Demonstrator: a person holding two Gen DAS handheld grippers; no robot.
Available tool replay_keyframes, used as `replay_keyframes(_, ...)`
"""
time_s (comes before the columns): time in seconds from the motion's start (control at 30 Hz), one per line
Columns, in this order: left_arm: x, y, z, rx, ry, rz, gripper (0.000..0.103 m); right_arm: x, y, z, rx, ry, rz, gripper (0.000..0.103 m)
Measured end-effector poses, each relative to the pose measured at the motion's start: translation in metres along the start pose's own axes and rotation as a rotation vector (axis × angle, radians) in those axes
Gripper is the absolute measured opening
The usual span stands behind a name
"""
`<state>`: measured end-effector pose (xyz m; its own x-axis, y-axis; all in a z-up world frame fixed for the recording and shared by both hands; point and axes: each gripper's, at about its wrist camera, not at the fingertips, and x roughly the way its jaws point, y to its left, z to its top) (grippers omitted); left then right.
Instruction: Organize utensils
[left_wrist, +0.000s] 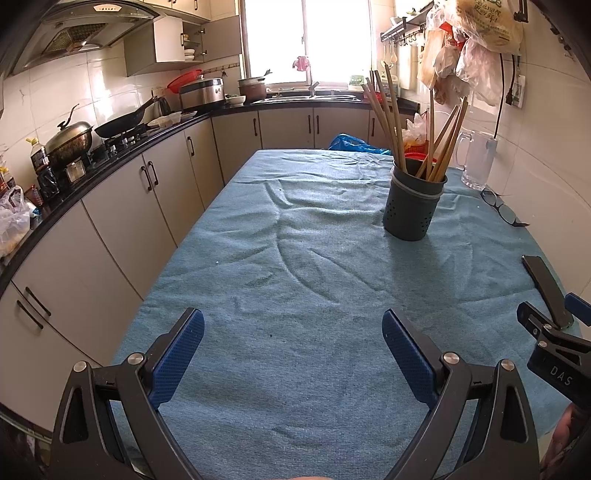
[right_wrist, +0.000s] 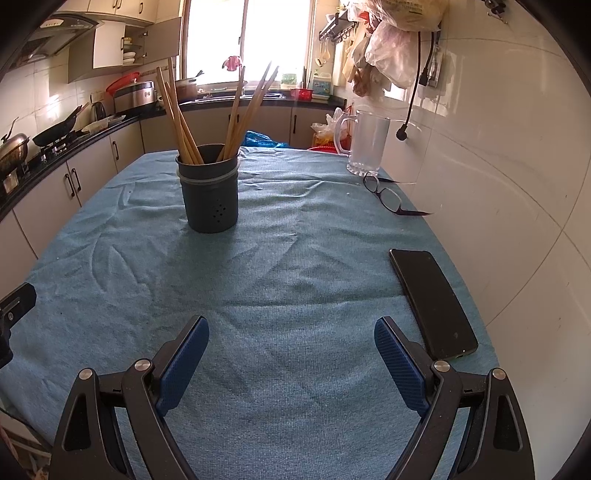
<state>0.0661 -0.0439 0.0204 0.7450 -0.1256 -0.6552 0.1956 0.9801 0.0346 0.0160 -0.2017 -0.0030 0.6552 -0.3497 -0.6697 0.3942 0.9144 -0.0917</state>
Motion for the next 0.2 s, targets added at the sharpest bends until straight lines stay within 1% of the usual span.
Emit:
replay_keyframes(0.13, 0.003, 0.006, 0.002, -0.024, 0.012, -0.005, 0.096, 0.003, -0.002, 0.000, 0.003, 0.006, 0.005, 0.094)
replay_keyframes(0.2, 0.011, 0.015, 0.006, -0.046, 0.033, 0.013, 0.096, 0.007, -0.008, 0.002, 0.011, 0.016, 0.024, 0.094)
